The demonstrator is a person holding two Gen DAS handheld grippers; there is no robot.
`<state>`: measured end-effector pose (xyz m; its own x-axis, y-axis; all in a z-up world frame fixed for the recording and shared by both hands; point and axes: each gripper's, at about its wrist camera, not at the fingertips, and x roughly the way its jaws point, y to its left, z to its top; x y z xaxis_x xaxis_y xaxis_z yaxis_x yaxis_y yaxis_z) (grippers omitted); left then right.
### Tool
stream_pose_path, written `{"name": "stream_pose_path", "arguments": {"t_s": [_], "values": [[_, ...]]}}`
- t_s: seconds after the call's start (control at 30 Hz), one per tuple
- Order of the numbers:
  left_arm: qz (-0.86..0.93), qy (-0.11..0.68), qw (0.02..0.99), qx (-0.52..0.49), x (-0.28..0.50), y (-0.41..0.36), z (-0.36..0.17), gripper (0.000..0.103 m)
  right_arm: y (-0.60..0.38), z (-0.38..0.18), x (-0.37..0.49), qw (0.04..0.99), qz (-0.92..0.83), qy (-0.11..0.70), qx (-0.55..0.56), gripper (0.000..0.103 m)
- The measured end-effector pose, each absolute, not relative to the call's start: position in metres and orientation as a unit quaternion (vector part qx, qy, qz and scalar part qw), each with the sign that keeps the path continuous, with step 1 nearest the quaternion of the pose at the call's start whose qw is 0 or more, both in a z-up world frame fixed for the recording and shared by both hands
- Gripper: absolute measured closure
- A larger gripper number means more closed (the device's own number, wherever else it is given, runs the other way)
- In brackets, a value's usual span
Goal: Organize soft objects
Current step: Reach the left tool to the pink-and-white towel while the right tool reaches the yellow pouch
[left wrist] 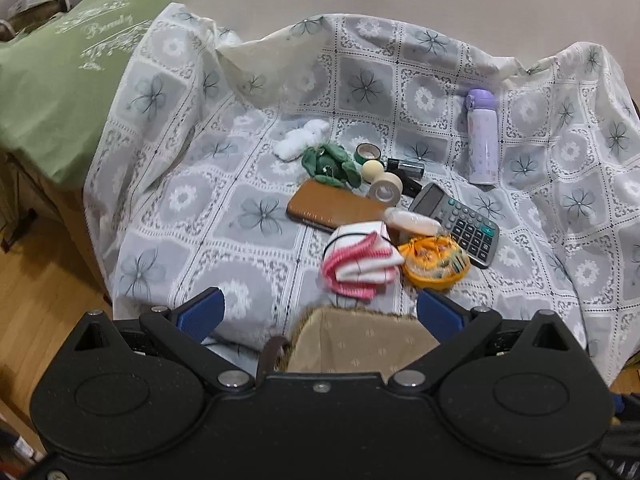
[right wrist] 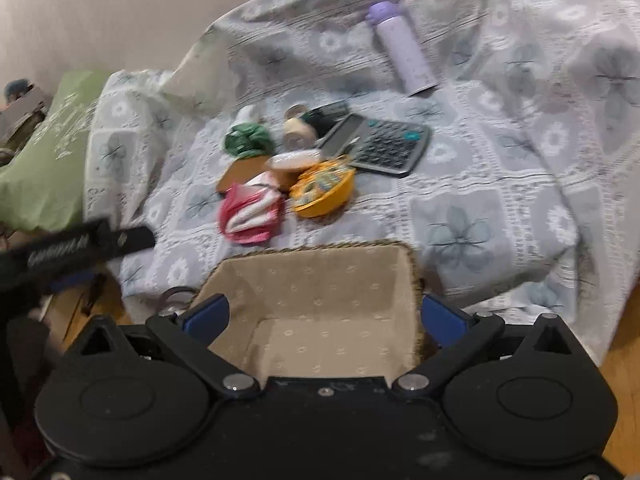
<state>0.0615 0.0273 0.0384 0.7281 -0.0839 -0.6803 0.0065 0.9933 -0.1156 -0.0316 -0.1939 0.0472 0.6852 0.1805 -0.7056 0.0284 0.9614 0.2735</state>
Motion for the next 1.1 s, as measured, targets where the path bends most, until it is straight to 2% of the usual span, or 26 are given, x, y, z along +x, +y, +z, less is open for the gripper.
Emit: {"name": "stream_pose_path", "arguments": {"t_s": [0.23,0.37,0.53,0.83,1.1], "values": [[-0.027,0.392,0.917,-0.068,0.096,0.032,0.031,0.004,-0.173,0.036,-0.002,0.885,0.071,0.453,0.08,0.001],[-0.032,0.411,0.908,-0.074,0.116,0.034,0.025,0.004,-0.163,0.03,0.013,0.87,0.094,0.478,0.068,0.006],[-0.031,0.428,0.899,-0.081,0.136,0.04,0.017,0.004,-0.179,0.025,0.045,0.837,0.105,0.512,0.163,0.013],[-0.023,0.447,0.892,-0.067,0.165,0.043,0.004,0.004,-0.194,0.038,0.111,0.868,0.043,0.464,0.169,0.011],[-0.021,0.461,0.884,-0.08,0.179,0.053,-0.004,0.004,-0.19,0.023,0.161,0.872,0.018,0.462,0.158,0.011]]}}
